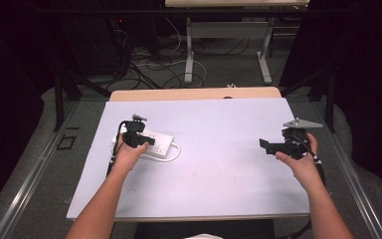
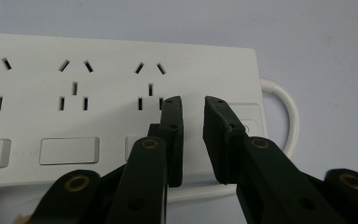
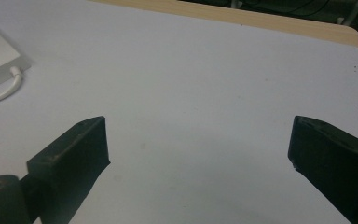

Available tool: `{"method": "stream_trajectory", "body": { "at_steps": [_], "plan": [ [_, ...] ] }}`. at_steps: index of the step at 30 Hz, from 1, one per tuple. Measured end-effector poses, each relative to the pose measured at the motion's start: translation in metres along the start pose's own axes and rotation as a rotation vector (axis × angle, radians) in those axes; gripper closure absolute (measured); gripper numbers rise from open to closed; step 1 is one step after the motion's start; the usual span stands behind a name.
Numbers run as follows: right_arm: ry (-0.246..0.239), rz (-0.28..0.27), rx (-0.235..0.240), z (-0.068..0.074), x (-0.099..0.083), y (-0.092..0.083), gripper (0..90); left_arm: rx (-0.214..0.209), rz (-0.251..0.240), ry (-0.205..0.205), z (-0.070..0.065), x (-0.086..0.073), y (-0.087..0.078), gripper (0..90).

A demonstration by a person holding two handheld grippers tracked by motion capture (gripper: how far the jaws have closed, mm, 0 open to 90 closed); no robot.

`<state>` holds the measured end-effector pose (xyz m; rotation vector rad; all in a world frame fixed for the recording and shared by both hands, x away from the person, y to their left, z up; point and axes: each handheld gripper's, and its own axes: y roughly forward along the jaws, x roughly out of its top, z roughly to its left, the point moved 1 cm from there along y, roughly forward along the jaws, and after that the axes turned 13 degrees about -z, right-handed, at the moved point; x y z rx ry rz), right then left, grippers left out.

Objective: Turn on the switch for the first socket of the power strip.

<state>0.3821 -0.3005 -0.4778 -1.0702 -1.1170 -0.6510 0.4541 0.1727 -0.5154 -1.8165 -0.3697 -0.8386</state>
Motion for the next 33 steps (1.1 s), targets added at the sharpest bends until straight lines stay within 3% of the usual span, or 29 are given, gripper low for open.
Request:
{"method": "stream_trajectory", "body": {
  "at_steps": [6,20,27,31,33],
  "plan": [
    [-0.001,-0.001,-0.001,0.0,0.0,0.0,4.5,-0.018,0.005,-0.003,-0.002,0.001,-0.003,69.1],
    [-0.002,-0.002,0.0,0.0,0.001,-0.001,4.7,0.004,-0.089,0.038,-0.009,0.003,-0.011,54.3],
    [0.005,0.003,0.004,0.0,0.001,-0.001,4.8,-0.025,-0.165,0.115,-0.011,0.007,-0.017,46.4],
    [-0.006,-0.006,0.001,0.0,0.001,0.0,4.8,-0.025,-0.208,0.17,-0.014,0.011,-0.021,42.7],
    [-0.002,-0.004,0.0,0.0,0.0,0.0,4.8,-0.023,-0.216,0.179,-0.015,0.012,-0.023,39.7]
  ]
}}
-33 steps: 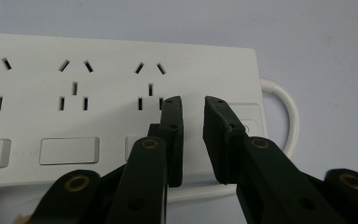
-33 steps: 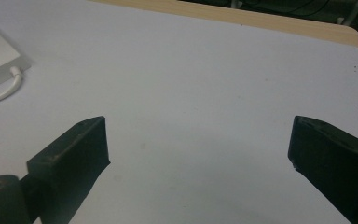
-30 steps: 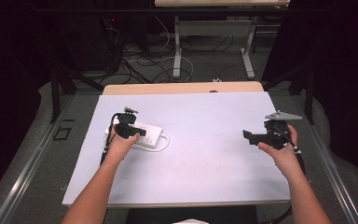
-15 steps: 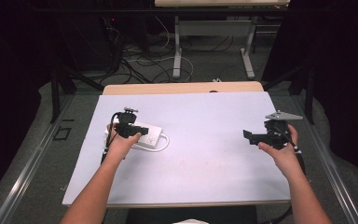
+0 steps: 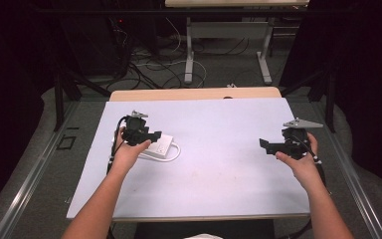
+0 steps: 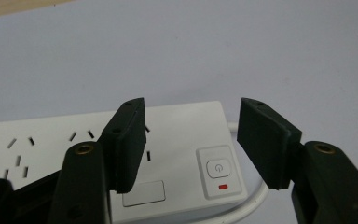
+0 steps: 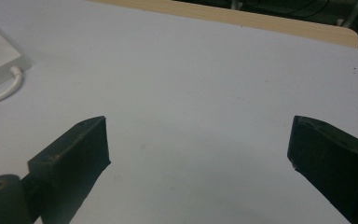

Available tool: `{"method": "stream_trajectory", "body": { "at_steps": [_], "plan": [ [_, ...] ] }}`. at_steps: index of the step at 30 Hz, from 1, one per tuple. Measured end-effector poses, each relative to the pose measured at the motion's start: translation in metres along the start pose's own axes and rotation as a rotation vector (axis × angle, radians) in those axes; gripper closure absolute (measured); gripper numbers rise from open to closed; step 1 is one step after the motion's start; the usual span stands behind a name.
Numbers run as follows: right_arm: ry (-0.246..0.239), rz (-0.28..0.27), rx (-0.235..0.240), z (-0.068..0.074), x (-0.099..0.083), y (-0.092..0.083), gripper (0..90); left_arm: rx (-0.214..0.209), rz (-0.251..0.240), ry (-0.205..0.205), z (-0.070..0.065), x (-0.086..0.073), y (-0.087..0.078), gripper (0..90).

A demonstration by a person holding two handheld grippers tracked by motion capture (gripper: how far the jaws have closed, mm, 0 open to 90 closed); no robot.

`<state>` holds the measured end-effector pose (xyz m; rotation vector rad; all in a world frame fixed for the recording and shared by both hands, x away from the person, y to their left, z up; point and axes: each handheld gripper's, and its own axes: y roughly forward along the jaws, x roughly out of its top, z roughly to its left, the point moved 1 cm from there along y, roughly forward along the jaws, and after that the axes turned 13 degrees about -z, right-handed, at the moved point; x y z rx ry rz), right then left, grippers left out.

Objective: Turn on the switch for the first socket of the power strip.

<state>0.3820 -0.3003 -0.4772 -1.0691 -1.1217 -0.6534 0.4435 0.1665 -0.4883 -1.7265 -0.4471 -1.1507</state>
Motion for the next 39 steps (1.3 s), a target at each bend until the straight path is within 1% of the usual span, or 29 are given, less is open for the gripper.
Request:
{"method": "stream_trajectory", "body": {
  "at_steps": [1,2,3,4,5,7,9,10,12,14,15,18,19,20,21,24,25,26,27,28,30,33,35,36,38,39],
  "plan": [
    [0.004,0.001,0.001,0.0,0.0,0.0,4.7,0.001,-0.004,0.0,-0.001,0.001,-0.001,38.9],
    [0.003,0.0,0.001,0.0,0.0,0.0,4.8,-0.009,-0.011,0.006,-0.001,0.002,-0.002,38.6],
    [0.005,0.006,0.007,0.0,0.0,0.0,4.8,-0.009,-0.025,0.013,-0.001,0.002,-0.002,38.0],
    [-0.002,-0.002,0.0,0.0,0.0,0.0,4.8,-0.005,-0.03,0.023,-0.001,0.003,-0.003,36.3],
    [-0.001,0.002,0.0,0.0,0.0,0.0,4.7,0.0,-0.03,0.03,-0.001,0.004,-0.004,33.4],
    [0.002,0.004,0.002,0.0,0.0,0.0,4.8,-0.003,-0.028,0.027,-0.001,0.005,-0.005,32.4],
    [0.0,0.008,0.004,0.0,0.0,0.0,4.8,-0.008,-0.05,0.015,-0.002,0.006,-0.007,31.5],
    [0.002,0.009,0.004,0.0,0.0,0.0,4.8,-0.013,-0.055,0.021,-0.001,0.007,-0.007,30.3],
    [0.003,0.007,0.011,0.0,0.0,0.0,4.8,-0.018,-0.065,0.012,-0.002,0.009,-0.009,26.9],
    [0.003,0.008,0.01,0.0,0.0,0.0,4.8,-0.029,-0.08,-0.01,-0.003,0.01,-0.011,23.9],
    [0.003,0.009,0.011,0.0,0.0,0.0,4.8,-0.026,-0.081,-0.014,-0.004,0.011,-0.012,21.0],
    [-0.002,0.012,0.005,0.0,0.0,0.0,4.8,-0.036,-0.087,-0.04,-0.005,0.013,-0.014,13.4],
    [-0.002,0.012,0.005,0.001,0.0,0.0,4.8,-0.04,-0.09,-0.05,-0.005,0.014,-0.014,10.1],
    [-0.001,0.011,0.004,0.001,0.0,0.0,4.8,-0.047,-0.094,-0.068,-0.006,0.015,-0.014,4.6],
    [-0.007,0.008,0.006,0.0,0.0,0.0,4.8,-0.054,-0.101,-0.071,-0.007,0.015,-0.015,0.8],
    [-0.002,0.008,0.004,0.001,0.0,-0.001,4.8,-0.071,-0.113,-0.09,-0.009,0.018,-0.017,0.2],
    [-0.002,0.006,0.009,0.001,0.0,-0.001,4.8,-0.076,-0.116,-0.092,-0.009,0.019,-0.018,0.2],
    [-0.003,0.008,0.003,0.001,0.001,-0.001,4.8,-0.078,-0.122,-0.09,-0.01,0.02,-0.019,0.2],
    [0.0,0.007,0.004,0.001,0.001,-0.001,4.8,-0.078,-0.127,-0.097,-0.011,0.021,-0.02,0.2],
    [-0.006,0.006,0.004,0.0,0.001,-0.001,4.8,-0.088,-0.129,-0.094,-0.01,0.023,-0.022,0.2],
    [-0.007,0.007,0.003,0.0,0.001,-0.001,4.8,-0.096,-0.147,-0.105,-0.01,0.025,-0.025,0.2],
    [-0.006,0.005,0.007,0.001,0.001,-0.001,4.8,-0.108,-0.161,-0.097,-0.01,0.028,-0.029,0.2],
    [-0.006,0.006,0.007,0.001,0.001,-0.001,4.8,-0.122,-0.149,-0.084,-0.009,0.029,-0.032,0.2],
    [-0.008,0.008,0.004,0.001,0.001,-0.001,4.7,-0.11,-0.171,-0.089,-0.01,0.029,-0.032,0.2],
    [-0.011,0.007,0.004,0.001,0.001,-0.001,4.8,-0.113,-0.162,-0.09,-0.01,0.03,-0.035,0.2],
    [-0.013,0.005,0.004,0.001,0.001,-0.001,4.8,-0.107,-0.172,-0.086,-0.01,0.03,-0.035,0.2]
  ]
}}
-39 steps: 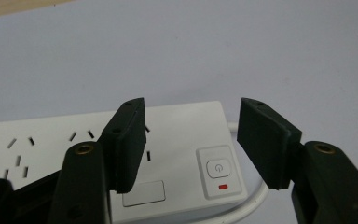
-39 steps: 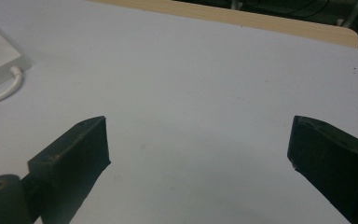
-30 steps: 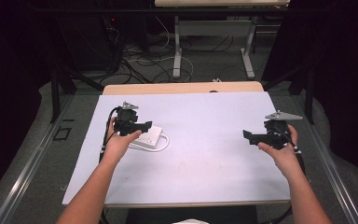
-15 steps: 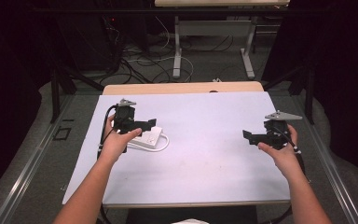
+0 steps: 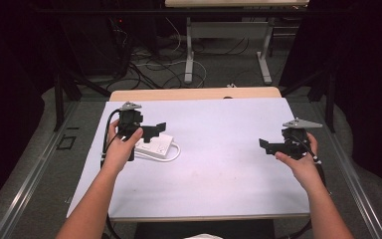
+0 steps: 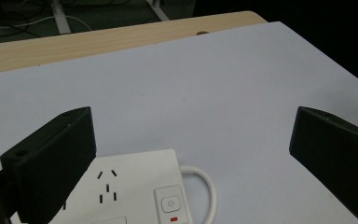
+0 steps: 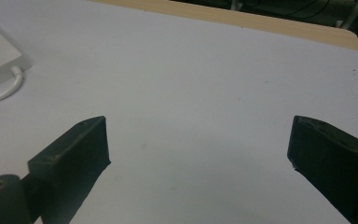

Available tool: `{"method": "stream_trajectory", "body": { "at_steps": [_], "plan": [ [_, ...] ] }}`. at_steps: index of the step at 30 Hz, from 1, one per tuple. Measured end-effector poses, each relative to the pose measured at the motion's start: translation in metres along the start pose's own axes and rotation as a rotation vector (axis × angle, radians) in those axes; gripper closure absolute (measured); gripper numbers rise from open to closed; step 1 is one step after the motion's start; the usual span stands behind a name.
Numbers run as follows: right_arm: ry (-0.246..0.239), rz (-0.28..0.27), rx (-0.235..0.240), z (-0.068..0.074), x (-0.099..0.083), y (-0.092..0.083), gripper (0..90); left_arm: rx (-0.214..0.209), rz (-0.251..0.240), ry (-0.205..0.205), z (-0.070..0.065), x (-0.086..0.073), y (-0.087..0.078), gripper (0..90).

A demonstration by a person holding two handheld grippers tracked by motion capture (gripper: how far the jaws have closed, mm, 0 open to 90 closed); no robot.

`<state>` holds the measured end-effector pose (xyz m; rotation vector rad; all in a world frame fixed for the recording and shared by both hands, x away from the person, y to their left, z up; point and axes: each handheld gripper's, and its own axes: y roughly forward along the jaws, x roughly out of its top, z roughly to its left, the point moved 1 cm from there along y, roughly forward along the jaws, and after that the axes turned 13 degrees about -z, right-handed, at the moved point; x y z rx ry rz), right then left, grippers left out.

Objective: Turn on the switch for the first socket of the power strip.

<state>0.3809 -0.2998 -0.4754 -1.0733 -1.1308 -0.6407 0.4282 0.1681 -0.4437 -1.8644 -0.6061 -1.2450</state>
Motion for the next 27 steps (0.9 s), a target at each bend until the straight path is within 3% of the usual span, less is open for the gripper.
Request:
{"method": "stream_trajectory", "body": {
  "at_steps": [8,10,16,27],
  "plan": [
    [0.001,0.0,0.0,0.002,0.002,-0.001,4.8,0.0,-0.007,0.024,0.0,0.005,-0.01,0.2],
    [-0.003,-0.003,0.0,0.002,0.002,-0.002,4.8,0.005,-0.019,0.014,-0.001,0.006,-0.013,0.2],
    [-0.003,-0.005,0.0,0.002,0.003,-0.002,4.8,0.033,-0.045,0.029,0.001,0.009,-0.026,0.2],
    [-0.008,-0.013,-0.002,0.003,0.004,-0.003,4.8,0.125,-0.056,0.04,0.012,0.004,-0.047,0.2]
  ]
}}
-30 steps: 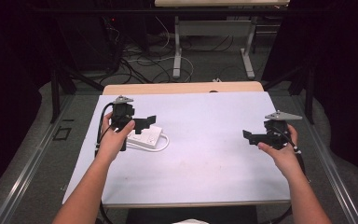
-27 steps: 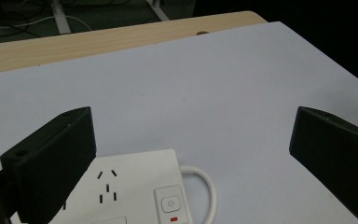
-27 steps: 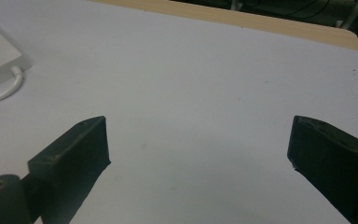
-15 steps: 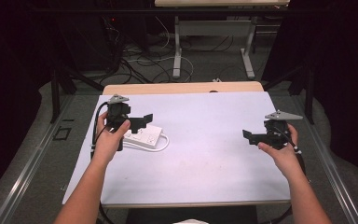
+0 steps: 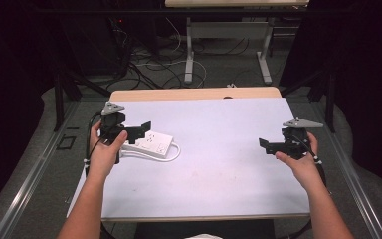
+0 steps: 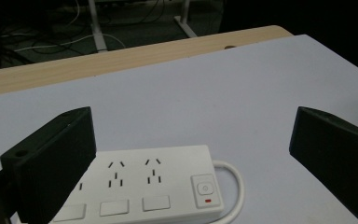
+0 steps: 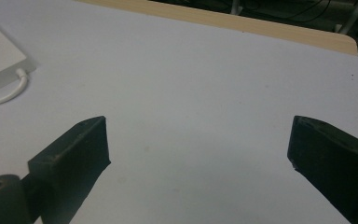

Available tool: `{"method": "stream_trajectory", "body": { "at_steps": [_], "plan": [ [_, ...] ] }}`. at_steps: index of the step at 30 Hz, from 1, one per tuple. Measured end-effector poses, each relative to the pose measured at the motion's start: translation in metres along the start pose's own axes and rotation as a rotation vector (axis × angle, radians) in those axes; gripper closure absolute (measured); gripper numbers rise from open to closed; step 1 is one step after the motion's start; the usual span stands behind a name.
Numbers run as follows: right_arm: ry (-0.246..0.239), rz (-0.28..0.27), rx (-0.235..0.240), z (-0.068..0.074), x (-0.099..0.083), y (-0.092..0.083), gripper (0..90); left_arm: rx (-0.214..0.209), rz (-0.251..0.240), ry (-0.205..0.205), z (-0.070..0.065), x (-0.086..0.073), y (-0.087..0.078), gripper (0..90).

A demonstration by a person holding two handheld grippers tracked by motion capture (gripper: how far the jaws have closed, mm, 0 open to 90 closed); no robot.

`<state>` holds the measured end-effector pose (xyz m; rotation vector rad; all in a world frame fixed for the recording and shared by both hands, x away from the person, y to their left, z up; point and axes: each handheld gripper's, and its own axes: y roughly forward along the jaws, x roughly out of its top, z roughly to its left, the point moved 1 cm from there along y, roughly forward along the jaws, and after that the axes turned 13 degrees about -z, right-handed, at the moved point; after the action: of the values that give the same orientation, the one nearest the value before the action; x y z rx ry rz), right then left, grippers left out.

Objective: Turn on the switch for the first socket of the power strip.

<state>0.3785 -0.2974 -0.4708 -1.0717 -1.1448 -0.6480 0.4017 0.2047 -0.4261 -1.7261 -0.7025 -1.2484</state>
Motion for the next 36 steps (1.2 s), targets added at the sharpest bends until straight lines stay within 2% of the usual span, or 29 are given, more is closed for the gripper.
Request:
{"method": "stream_trajectory", "body": {
  "at_steps": [9,16,21,28,36],
  "plan": [
    [0.004,-0.006,-0.008,-0.002,0.001,-0.001,4.8,0.037,-0.014,-0.045,0.021,-0.009,-0.012,0.3],
    [0.017,-0.009,-0.025,-0.008,0.001,-0.004,4.8,0.037,-0.036,-0.07,0.037,-0.017,-0.018,0.2],
    [0.028,-0.014,-0.033,-0.012,0.001,-0.005,4.8,0.035,-0.04,-0.07,0.043,-0.021,-0.021,0.2],
    [0.038,-0.015,-0.045,-0.017,-0.001,-0.006,4.7,0.041,-0.037,-0.098,0.053,-0.025,-0.029,0.3],
    [0.038,-0.019,-0.061,-0.022,-0.003,-0.005,4.8,0.044,-0.04,-0.1,0.06,-0.04,-0.031,0.2]
  ]
}}
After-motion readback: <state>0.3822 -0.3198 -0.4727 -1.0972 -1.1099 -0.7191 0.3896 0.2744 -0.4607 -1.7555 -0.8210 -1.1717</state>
